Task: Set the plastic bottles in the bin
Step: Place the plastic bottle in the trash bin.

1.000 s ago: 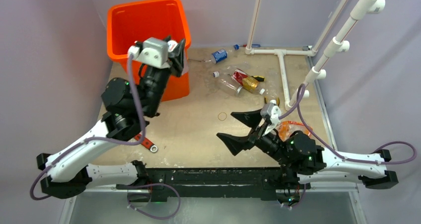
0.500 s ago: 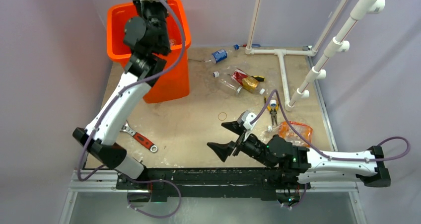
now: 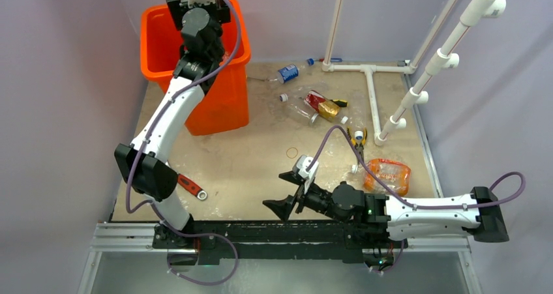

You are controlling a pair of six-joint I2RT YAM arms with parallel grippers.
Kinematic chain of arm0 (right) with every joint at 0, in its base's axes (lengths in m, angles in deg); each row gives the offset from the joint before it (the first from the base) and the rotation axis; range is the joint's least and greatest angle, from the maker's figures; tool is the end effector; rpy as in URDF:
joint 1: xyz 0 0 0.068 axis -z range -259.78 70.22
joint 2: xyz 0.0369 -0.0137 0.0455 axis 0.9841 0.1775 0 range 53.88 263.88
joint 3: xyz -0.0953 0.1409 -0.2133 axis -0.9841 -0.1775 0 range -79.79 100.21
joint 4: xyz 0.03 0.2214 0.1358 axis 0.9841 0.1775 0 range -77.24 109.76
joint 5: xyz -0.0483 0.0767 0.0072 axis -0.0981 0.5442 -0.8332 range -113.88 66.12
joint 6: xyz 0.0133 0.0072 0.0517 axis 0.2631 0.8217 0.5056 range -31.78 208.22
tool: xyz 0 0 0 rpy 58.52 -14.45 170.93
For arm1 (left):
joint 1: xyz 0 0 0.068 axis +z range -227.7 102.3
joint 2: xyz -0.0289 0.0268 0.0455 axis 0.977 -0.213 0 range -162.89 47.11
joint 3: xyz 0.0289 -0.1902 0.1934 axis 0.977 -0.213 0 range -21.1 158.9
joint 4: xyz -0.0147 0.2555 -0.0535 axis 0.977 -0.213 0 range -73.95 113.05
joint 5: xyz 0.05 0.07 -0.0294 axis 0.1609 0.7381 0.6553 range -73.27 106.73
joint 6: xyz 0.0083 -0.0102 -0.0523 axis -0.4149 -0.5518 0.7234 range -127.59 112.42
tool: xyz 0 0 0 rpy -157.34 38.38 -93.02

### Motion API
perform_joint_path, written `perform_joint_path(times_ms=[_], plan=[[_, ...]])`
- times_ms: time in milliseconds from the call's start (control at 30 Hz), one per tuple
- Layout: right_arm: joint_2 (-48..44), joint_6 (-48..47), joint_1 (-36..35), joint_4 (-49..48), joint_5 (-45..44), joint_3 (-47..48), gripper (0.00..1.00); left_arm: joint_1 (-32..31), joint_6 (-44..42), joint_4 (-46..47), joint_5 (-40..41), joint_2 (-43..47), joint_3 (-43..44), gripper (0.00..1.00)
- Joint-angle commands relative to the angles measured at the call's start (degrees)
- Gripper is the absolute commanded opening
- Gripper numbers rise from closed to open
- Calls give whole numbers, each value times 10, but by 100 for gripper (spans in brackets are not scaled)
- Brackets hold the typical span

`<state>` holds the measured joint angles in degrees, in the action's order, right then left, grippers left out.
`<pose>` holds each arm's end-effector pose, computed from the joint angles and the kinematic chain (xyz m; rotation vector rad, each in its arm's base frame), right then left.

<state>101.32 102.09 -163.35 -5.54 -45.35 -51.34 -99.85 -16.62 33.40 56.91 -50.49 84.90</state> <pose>0.0353 0.1970 0.2836 -0.6896 1.5312 1.0193 0.3647 -0.1236 0.5029 -0.2633 1.3001 0.2411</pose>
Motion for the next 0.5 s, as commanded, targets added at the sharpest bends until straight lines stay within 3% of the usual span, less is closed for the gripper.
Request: perform_joint_path(times_ms=[0, 167, 300, 467], plan=[[3, -7, 1, -31, -3, 3, 99, -14, 62, -45, 3, 23, 58, 97], [5, 11, 1, -36, -69, 5, 99, -104, 68, -69, -6, 133, -27, 99], [36, 30, 3, -1, -129, 34, 99, -128, 149, -187, -88, 202, -100, 99], [115, 79, 11, 100, -234, 120, 99, -140, 203, -339, -119, 248, -144, 99]])
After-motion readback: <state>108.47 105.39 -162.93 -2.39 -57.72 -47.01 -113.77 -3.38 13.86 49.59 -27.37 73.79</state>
